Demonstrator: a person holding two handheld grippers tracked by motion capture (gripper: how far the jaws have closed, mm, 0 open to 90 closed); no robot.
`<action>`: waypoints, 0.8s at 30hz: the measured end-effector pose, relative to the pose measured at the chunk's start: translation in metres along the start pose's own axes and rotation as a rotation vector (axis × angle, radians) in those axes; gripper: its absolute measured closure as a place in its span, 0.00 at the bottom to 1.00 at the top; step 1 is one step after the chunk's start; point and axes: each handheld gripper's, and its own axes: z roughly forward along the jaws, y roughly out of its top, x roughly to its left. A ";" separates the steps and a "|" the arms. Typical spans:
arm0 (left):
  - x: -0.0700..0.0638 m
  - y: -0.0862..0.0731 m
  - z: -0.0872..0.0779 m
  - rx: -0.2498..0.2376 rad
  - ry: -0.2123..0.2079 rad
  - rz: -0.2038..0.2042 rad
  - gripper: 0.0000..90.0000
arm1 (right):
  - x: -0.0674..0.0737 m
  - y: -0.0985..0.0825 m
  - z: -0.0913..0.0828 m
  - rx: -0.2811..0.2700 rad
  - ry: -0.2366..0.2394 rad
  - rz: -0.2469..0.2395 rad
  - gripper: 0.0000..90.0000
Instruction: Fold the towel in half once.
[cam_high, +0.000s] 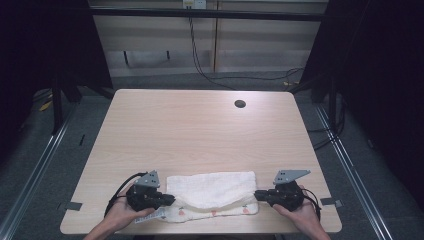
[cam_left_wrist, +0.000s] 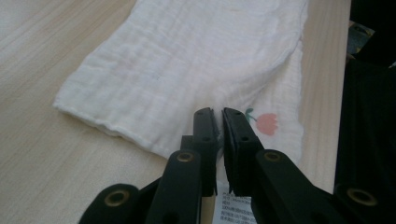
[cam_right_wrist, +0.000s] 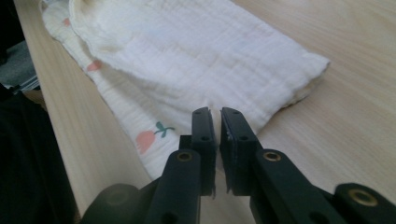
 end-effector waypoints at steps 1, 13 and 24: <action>0.000 0.000 -0.003 -0.011 -0.001 -0.003 0.92 | 0.000 0.000 0.000 -0.008 0.014 0.013 0.90; 0.008 0.005 -0.025 -0.115 0.016 -0.036 0.80 | 0.011 0.010 -0.012 -0.097 -0.007 0.003 0.68; 0.027 0.014 -0.010 -0.043 0.087 -0.051 0.79 | 0.020 0.028 0.016 -0.060 0.023 -0.036 0.64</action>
